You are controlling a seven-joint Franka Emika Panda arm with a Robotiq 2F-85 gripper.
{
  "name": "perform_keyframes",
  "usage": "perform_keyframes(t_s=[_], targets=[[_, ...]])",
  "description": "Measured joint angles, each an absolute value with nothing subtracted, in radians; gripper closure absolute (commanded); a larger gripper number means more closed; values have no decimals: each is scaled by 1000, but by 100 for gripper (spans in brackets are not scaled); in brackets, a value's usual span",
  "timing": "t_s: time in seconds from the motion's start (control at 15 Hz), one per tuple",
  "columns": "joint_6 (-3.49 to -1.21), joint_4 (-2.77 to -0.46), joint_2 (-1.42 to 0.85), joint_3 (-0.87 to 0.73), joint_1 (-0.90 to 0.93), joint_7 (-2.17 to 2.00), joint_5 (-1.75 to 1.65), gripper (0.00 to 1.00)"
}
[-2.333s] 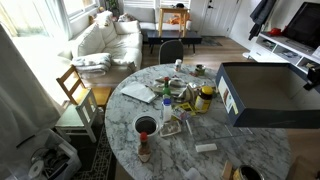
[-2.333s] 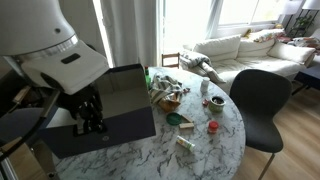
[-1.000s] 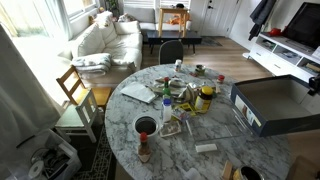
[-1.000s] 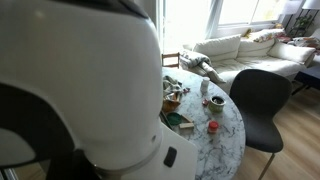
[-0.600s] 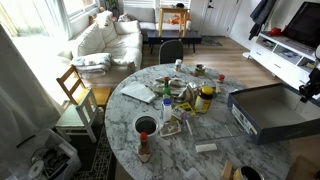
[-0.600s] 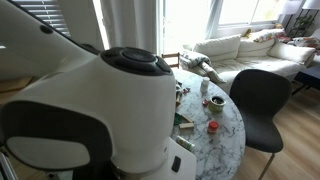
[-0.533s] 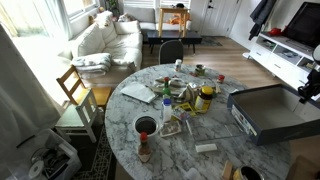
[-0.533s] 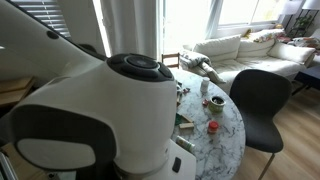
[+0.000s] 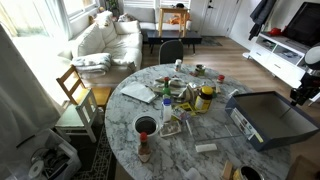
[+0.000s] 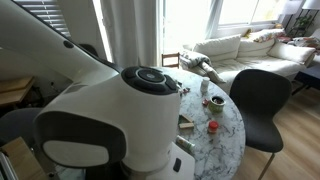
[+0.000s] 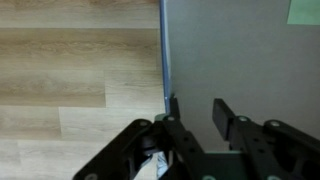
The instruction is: Move the shoe box to the right then put the container and cup inside
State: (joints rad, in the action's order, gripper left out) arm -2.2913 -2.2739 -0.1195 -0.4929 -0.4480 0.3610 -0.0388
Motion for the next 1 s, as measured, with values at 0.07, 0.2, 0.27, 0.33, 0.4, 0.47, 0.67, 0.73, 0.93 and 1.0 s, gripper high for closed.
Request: perform_keyframes(t_s=[0.07, 0.2, 0.27, 0.33, 0.4, 0.47, 0.67, 0.73, 0.93, 1.0], targets=[[-2270, -2268, -116, -489, -448, 361, -27, 20], [-2204, -2248, -98, -480, -448, 361, -13, 5], [-2169, -2238, -84, -475, -448, 358, -12, 0], [-2129, -2227, -68, -470, -448, 347, -11, 0], [-2080, -2216, -49, -466, -447, 328, -8, 0], [-2021, -2203, -27, -462, -445, 303, -2, 0], [-1824, -2179, 55, -432, -429, 252, 34, 0], [-1767, -2178, 81, -418, -419, 238, 51, 0], [-1645, -2187, 132, -369, -373, 216, 108, 0], [-1617, -2193, 143, -351, -354, 216, 128, 0]])
